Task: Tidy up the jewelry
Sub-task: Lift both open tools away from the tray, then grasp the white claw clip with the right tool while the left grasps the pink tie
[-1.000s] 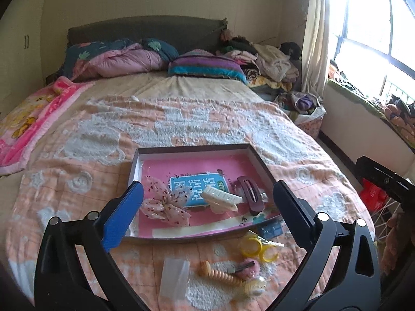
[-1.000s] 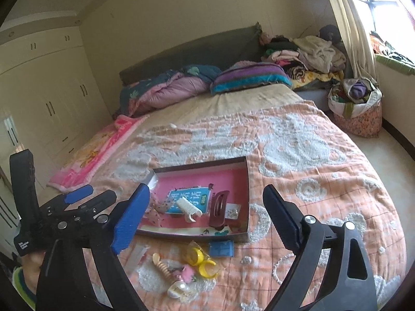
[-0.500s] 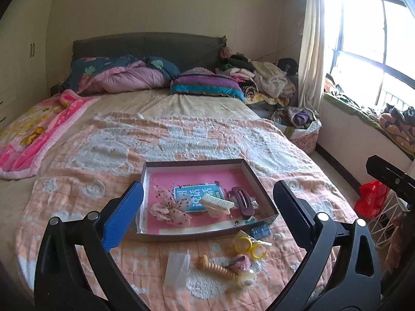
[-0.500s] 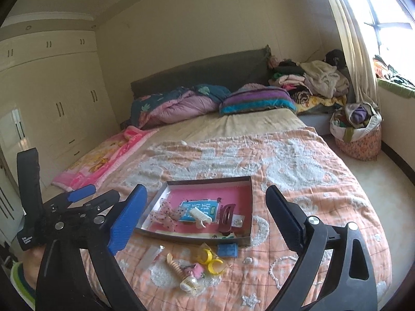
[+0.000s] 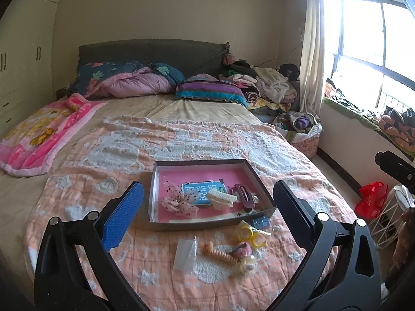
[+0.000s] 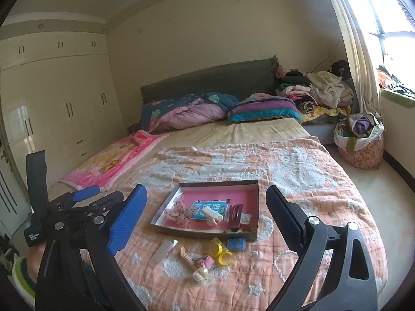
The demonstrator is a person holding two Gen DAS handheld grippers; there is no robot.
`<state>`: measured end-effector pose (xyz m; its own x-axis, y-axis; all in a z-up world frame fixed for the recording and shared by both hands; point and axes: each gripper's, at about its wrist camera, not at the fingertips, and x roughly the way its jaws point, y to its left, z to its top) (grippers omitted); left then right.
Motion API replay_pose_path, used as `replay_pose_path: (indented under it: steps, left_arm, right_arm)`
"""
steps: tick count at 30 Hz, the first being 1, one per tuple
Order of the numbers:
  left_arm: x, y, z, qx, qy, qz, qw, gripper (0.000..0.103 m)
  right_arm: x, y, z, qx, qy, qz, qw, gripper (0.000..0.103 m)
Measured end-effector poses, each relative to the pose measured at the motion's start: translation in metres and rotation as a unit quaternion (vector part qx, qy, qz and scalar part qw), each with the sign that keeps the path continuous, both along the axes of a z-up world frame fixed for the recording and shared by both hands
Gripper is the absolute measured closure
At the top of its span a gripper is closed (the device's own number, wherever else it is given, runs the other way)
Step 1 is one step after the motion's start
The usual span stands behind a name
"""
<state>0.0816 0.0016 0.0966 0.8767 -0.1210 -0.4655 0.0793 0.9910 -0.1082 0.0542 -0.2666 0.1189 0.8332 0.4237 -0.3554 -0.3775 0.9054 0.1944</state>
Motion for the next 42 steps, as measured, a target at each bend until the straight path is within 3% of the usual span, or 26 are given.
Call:
replay_pose_path:
  steps: [20, 31, 42]
  left_arm:
    - [-0.033, 0.015, -0.022, 0.002, 0.025, -0.008, 0.9996, 0.01]
    - [-0.023, -0.004, -0.069, 0.007, 0.081, -0.041, 0.9958, 0.01]
    - [-0.005, -0.03, -0.122, 0.001, 0.147, -0.087, 0.9853, 0.01]
  right_arm:
    - [-0.021, -0.002, -0.034, -0.034, 0.035, 0.009, 0.999, 0.011]
    - [-0.001, -0.007, -0.084, -0.053, 0.097, 0.003, 0.994, 0.011]
    - [0.02, -0.01, -0.132, -0.062, 0.155, 0.01, 0.986, 0.011]
